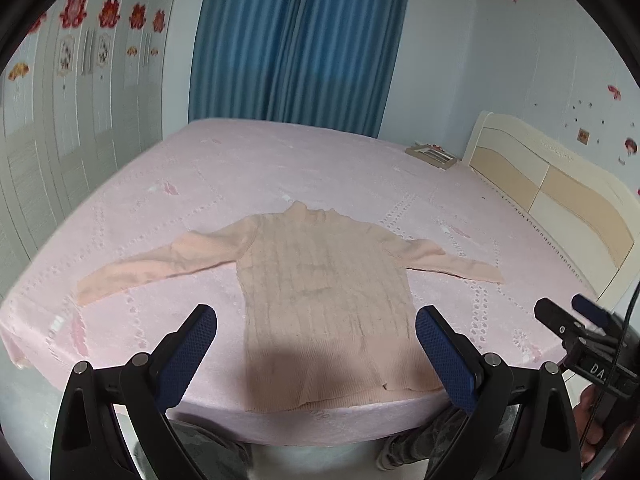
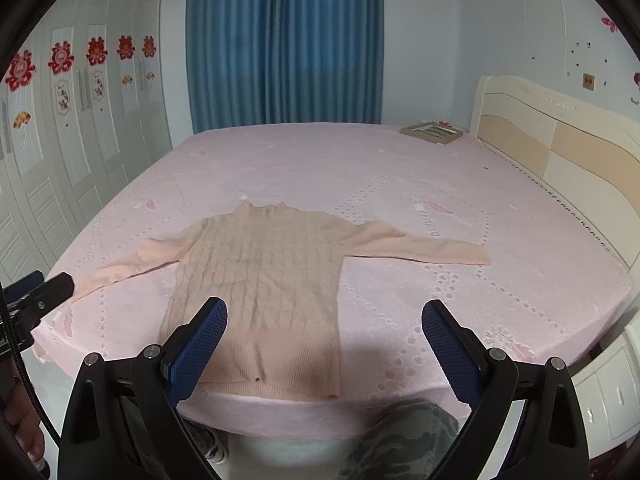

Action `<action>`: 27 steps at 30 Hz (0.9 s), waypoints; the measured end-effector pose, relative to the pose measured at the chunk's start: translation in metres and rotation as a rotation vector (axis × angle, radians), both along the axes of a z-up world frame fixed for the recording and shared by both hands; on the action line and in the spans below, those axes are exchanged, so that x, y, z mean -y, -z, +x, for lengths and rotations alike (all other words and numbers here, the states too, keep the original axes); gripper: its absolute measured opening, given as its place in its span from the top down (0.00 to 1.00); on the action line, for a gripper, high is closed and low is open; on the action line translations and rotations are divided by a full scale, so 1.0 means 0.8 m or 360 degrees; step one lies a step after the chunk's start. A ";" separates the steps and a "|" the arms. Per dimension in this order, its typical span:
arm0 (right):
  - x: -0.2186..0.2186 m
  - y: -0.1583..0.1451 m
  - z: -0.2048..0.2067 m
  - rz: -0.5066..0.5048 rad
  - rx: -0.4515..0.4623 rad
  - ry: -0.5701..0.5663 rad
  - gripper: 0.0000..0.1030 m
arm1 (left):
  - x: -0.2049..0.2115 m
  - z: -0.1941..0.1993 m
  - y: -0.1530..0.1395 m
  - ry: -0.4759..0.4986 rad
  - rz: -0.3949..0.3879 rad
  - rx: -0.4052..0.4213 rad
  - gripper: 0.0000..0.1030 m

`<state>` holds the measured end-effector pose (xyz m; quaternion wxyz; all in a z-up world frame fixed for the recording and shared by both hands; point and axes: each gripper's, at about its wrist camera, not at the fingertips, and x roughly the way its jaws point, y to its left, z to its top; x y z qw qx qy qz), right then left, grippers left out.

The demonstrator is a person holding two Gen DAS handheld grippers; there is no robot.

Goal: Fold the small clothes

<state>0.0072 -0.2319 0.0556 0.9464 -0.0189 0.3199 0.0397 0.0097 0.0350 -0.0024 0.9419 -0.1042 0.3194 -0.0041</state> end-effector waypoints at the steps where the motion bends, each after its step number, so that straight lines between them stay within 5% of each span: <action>1: -0.001 0.003 0.002 0.0017 0.0007 -0.0005 0.06 | -0.006 0.005 0.005 0.0001 -0.0045 -0.0008 0.01; 6: -0.006 0.035 0.020 0.0057 0.0064 0.0005 0.06 | -0.047 0.029 0.053 -0.0074 -0.0183 -0.0101 0.01; 16: -0.013 0.118 0.097 0.0213 -0.0198 -0.0091 0.06 | -0.184 0.084 0.180 -0.0488 -0.0226 -0.0368 0.02; 23: -0.035 0.168 0.159 0.0253 -0.0283 -0.0161 0.10 | -0.322 0.099 0.258 -0.0830 -0.0538 -0.0459 0.15; 27: -0.053 0.186 0.201 0.0282 -0.0329 -0.0221 0.10 | -0.373 0.116 0.274 -0.0924 -0.0571 -0.0479 0.18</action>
